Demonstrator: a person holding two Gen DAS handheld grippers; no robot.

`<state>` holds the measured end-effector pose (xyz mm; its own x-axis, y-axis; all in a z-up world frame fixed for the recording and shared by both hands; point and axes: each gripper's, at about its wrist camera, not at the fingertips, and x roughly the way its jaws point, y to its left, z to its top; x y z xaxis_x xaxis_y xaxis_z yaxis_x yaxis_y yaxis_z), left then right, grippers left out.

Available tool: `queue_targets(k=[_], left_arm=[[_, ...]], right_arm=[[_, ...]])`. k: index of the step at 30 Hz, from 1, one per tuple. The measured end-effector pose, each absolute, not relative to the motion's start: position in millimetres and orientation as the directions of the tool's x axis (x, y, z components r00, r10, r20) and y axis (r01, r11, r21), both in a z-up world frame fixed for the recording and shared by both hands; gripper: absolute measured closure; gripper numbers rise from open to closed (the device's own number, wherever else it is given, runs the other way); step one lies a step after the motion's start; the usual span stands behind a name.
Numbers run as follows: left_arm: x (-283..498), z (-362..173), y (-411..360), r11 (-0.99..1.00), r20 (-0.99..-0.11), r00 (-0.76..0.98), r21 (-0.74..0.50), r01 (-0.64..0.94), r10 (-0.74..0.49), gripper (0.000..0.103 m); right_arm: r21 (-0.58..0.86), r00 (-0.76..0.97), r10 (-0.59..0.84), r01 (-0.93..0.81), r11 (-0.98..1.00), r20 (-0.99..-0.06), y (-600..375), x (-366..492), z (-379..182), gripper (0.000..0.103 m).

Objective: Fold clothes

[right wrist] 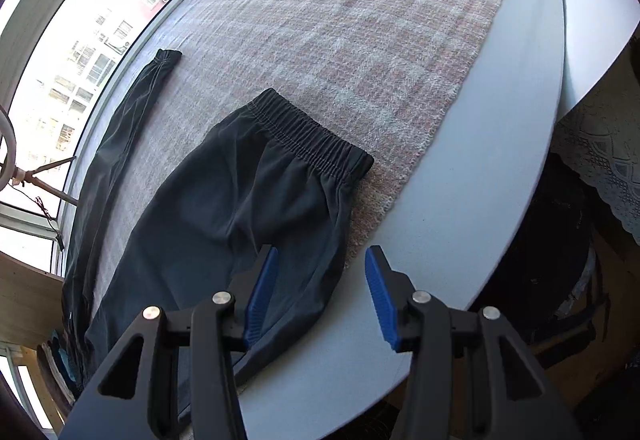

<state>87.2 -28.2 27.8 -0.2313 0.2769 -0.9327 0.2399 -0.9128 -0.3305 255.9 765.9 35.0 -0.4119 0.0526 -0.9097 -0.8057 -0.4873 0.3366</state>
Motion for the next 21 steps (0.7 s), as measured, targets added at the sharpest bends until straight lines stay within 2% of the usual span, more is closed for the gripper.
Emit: queue_targets(k=[8,10,12,16,21], left_arm=[[93,29,-15,-0.909,-0.929,-0.232,-0.341,0.241,0.287,0.09],[95,29,-11,-0.909,-0.93,-0.234,-0.339,0.241,0.284,0.091],[96,29,-10,-0.91,-0.929,-0.242,-0.338,0.239,0.281,0.093],[96,35,-15,-0.903,-0.917,-0.276,-0.355,0.243,0.287,0.102],[93,52,-16,-0.879,-0.89,-0.343,-0.397,0.262,0.3,0.102]], right_arm=[[0.301,-0.395,0.077,-0.8,-0.519,-0.915,763,243,23,0.059],[0.292,-0.388,0.07,-0.789,-0.54,-0.919,760,240,22,0.071],[0.271,-0.377,0.08,-0.781,-0.563,-0.923,756,238,25,0.099],[0.358,-0.454,0.063,-0.772,-0.525,-0.888,755,245,41,0.1],[0.522,-0.612,0.05,-0.711,-0.472,-0.789,758,243,84,0.101]])
